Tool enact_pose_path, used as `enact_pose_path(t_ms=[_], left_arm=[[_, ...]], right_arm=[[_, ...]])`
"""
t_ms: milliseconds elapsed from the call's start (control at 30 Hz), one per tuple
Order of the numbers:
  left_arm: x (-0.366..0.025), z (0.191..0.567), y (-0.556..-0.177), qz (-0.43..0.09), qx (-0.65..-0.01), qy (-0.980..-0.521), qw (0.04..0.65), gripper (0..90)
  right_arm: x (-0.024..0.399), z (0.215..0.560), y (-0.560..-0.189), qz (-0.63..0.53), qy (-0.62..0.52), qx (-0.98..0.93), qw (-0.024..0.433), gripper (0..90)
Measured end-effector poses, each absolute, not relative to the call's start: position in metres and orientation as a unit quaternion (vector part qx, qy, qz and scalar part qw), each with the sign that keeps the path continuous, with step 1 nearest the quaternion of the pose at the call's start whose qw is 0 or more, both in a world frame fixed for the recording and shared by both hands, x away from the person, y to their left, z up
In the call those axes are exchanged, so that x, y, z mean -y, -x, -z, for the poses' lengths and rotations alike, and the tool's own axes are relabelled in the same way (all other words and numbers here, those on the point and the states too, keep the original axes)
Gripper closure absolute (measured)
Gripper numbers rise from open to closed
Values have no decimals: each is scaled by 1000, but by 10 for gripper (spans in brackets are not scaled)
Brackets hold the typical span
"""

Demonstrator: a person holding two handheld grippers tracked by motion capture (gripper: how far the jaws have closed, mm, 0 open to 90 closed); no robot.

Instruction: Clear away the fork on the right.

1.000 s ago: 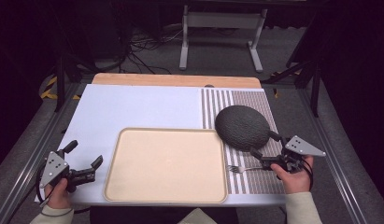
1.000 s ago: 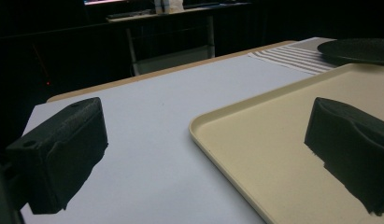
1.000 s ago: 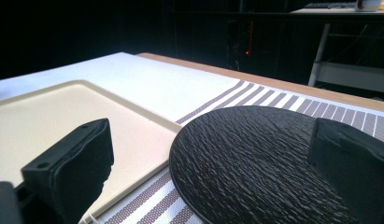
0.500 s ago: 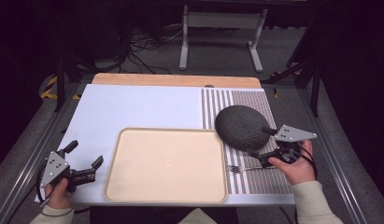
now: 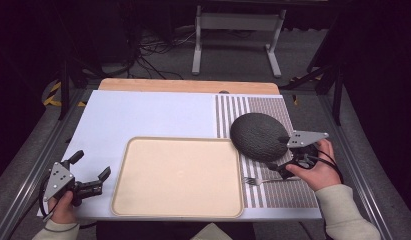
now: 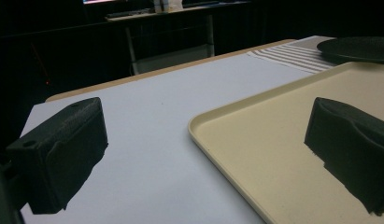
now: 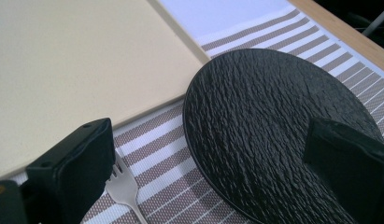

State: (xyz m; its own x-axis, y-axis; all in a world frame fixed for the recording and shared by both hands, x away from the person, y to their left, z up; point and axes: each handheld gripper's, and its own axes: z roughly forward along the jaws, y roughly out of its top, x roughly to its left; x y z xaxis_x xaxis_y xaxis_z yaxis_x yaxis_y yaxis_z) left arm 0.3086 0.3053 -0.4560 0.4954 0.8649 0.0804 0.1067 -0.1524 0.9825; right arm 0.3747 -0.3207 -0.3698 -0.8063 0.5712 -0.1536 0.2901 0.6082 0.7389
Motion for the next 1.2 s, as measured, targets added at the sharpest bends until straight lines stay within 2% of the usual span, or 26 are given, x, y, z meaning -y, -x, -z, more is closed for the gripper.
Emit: enact_pose_path(t_ms=[600, 1200], left_arm=[[-306, 456, -309, -350, -364, -669, 545, 0], [-306, 456, -309, -351, -364, -669, 545, 0]], right_arm=[[304, 363, -390, -245, -194, -939, 145, 49], [296, 366, -397, -164, -163, -965, 121, 64]])
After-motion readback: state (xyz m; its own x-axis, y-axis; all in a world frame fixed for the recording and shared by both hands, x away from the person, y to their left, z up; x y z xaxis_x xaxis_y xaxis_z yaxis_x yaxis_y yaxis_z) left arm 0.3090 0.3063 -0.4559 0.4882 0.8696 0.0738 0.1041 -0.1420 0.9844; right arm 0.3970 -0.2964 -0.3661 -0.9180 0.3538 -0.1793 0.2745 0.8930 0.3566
